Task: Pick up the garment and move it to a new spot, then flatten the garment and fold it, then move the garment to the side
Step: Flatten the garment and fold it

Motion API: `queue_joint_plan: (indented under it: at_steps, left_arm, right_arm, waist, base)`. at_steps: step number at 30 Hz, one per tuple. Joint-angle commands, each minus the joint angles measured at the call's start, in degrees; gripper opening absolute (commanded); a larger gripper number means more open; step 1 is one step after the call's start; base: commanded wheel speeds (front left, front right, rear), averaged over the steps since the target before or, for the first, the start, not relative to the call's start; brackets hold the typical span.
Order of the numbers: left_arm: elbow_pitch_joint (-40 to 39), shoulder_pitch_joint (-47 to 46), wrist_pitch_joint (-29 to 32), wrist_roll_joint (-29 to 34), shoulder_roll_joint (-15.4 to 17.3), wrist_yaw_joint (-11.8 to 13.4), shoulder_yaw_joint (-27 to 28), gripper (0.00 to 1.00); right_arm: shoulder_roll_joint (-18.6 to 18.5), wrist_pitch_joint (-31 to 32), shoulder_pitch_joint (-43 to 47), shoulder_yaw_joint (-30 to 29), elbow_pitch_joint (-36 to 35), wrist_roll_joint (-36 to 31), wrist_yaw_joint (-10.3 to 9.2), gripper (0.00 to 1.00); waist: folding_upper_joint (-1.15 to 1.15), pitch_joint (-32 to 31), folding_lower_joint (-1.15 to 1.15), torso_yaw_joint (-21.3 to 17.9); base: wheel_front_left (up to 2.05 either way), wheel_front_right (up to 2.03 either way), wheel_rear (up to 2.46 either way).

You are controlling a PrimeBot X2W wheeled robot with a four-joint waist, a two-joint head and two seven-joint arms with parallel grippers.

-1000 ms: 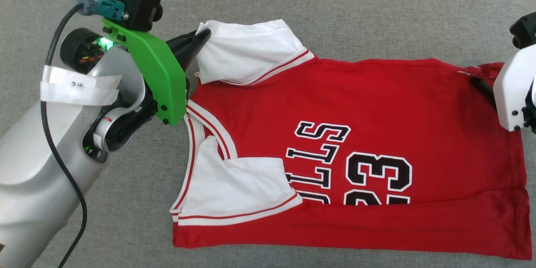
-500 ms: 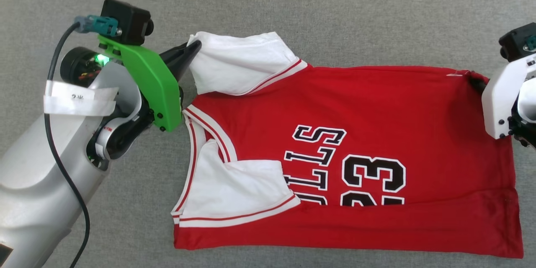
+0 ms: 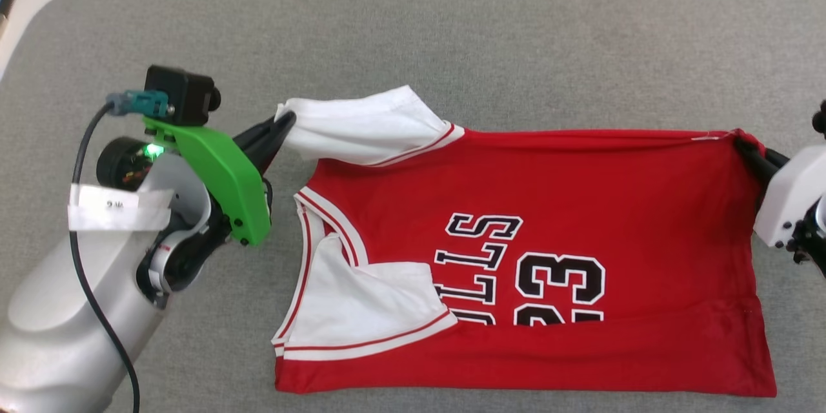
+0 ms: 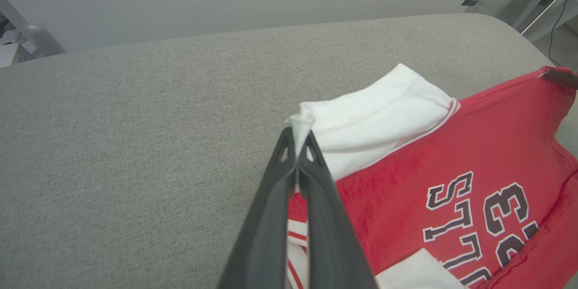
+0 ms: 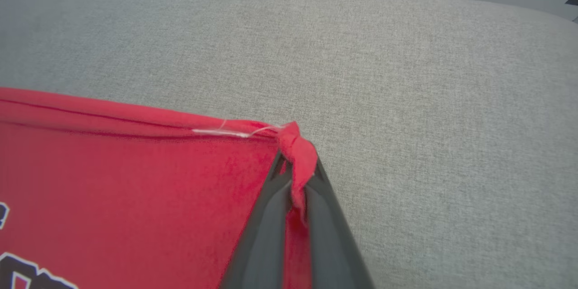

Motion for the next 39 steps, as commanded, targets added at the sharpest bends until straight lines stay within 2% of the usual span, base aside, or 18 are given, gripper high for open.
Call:
queue_joint_plan:
  at_steps: [1, 12, 18, 25, 33, 39]
  left_arm:
    - [-0.5, 1.9, -0.5, -0.3, 0.6, 0.5, 0.2, 0.00]
    - [-8.1, 13.4, -2.2, -2.4, 3.3, 4.8, -0.2, 0.00]
    - [-11.0, 19.4, -2.6, -3.5, 4.1, 6.8, -1.2, 0.00]
    - [-11.6, 23.8, -1.5, -4.7, 4.5, 6.6, -3.5, 0.00]
    - [-7.1, 23.9, 0.2, -2.6, 4.5, 5.7, -6.6, 0.00]
    - [-3.2, 23.2, 0.9, -1.1, 3.3, 4.0, -8.9, 0.00]
  right_arm:
    - [0.2, -1.4, 2.0, -1.1, -0.5, 0.8, -0.08, 0.00]
    - [0.2, -7.4, 16.3, -5.3, -7.5, 3.6, -0.08, 0.00]
    - [-0.1, -7.9, 23.5, -5.8, -11.5, 4.4, -0.08, 0.00]
    - [-1.6, -6.3, 28.8, -5.1, -14.3, 3.6, -0.08, 0.00]
    - [-4.8, -3.5, 30.5, -3.2, -16.8, 2.1, -0.08, 0.00]
    - [-7.0, -2.9, 30.6, -1.5, -17.7, -0.1, -0.08, 0.00]
  waist:
    - [0.00, -2.4, 0.00, 0.1]
    - [0.00, -5.5, 0.00, 0.5]
    - [0.00, -6.4, 0.00, 0.6]
    - [0.00, -6.8, 0.00, 0.6]
    - [0.00, -6.4, 0.00, 0.4]
    - [0.00, -5.8, 0.00, 0.6]
  base:
    - [0.00, 0.00, 0.00]
    - [0.00, 0.00, 0.00]
    - [0.00, 0.00, 0.00]
    - [0.00, 0.00, 0.00]
    - [0.00, 0.00, 0.00]
    - [0.00, 0.00, 0.00]
